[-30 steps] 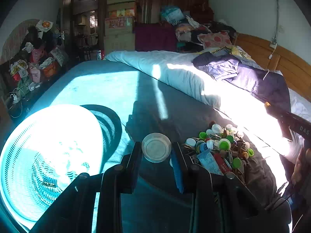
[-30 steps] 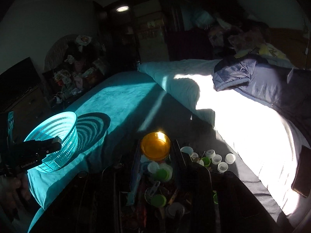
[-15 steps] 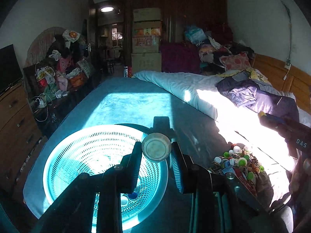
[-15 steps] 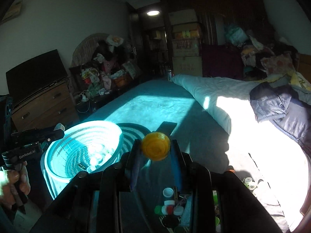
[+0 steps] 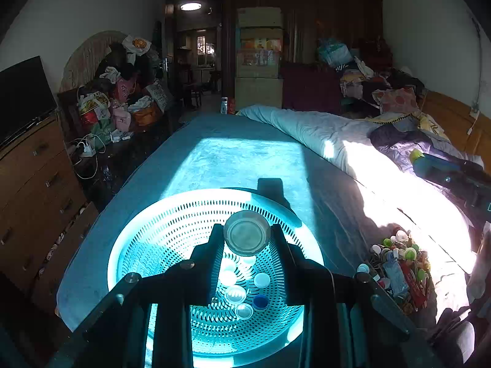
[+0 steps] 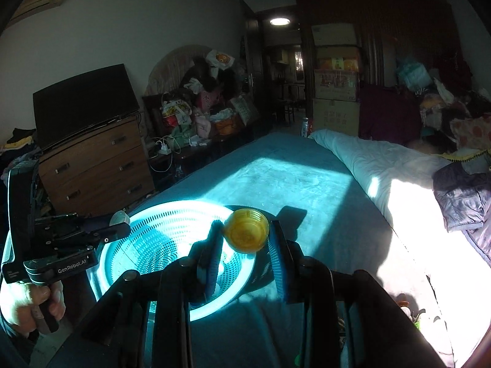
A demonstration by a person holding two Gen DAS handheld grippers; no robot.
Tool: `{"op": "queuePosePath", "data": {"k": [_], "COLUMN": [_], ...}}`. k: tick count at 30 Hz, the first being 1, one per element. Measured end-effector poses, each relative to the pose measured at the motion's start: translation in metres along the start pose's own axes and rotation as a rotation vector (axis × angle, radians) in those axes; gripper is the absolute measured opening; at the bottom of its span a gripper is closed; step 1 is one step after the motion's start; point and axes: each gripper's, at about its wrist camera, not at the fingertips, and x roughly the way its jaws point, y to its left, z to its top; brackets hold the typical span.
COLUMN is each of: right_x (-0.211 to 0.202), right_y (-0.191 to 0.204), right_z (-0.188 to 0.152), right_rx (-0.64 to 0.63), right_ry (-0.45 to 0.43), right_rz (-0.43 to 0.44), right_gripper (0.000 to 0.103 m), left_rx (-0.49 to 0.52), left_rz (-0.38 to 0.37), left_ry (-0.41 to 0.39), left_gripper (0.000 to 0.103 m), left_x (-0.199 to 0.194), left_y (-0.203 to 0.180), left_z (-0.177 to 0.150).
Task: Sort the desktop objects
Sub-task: 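Carry both held caps over the teal basket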
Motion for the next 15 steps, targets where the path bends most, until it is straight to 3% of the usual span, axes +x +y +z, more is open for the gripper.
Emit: {"op": "queuePosePath", "data": {"k": [10,15], "right_x": [0.042,0.062], "right_y": [0.037,0.048], "right_z": [0.017,0.024], "right_rx": [-0.061,-0.066], "right_ry": [0.031,0.077], "right_rz": [0.056,0.089], "right_gripper": [0.029,0.029], "left_rx": [-0.017,-0.017], "left_rz": [0.04,0.044], "left_ry": [0.029,0.103], "left_gripper": [0.031,0.031], "left_x": [0.009,0.023], "left_y": [0.036,0.046], "left_z": [0.013,0.018]}}
